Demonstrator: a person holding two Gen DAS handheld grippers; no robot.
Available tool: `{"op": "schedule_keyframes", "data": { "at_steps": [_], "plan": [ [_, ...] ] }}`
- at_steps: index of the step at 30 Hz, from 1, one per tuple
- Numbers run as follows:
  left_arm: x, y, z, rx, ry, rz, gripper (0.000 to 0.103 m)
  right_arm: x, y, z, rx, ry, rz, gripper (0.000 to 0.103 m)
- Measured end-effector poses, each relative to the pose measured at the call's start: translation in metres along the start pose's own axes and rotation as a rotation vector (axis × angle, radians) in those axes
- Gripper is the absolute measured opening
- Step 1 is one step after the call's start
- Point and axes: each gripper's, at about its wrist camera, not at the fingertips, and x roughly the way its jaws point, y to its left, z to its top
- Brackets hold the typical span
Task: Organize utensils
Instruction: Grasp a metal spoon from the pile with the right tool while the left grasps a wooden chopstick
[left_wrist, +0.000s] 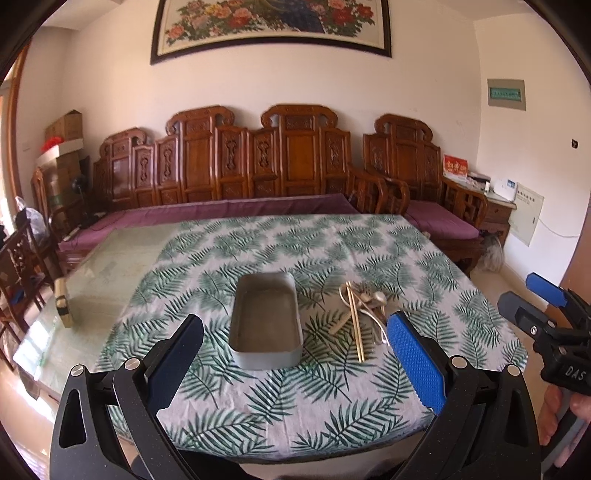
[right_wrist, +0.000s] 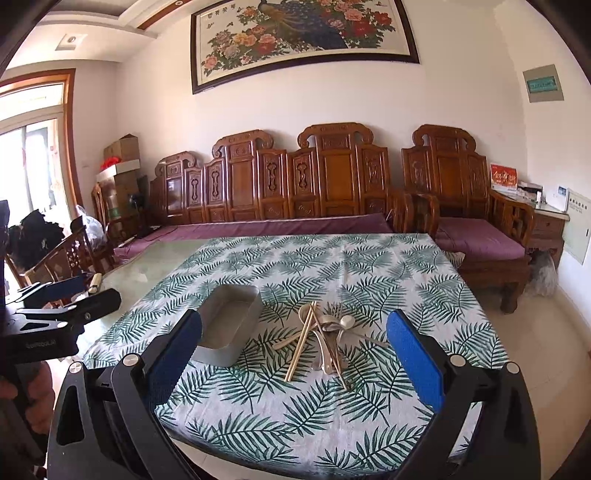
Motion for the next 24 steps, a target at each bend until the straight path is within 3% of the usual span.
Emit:
{"op": "schedule_keyframes", "data": {
  "at_steps": [13, 15, 19, 24],
  "plan": [
    [0.068, -0.01, -0.005, 0.044, 0.108, -0.057, 0.096, 0.07, -0.038, -0.013, -0.046, 0.054, -0.036, 0.091],
    [0.079, -0.011, -0.005, 0.045, 0.123, -0.073, 0.096, 0.089, -0.047, -0.017, -0.035, 0.09, -0.021, 0.081],
    [0.1, -0.018, -0.005, 0.063, 0.149, -0.098, 0.096, 0.122, -0.062, -0.024, -0.021, 0.151, 0.032, 0.078],
    [0.125, -0.029, -0.005, 0.083, 0.184, -0.132, 0.096, 0.167, -0.077, -0.035, -0.044, 0.231, 0.058, 0.06]
  ]
}}
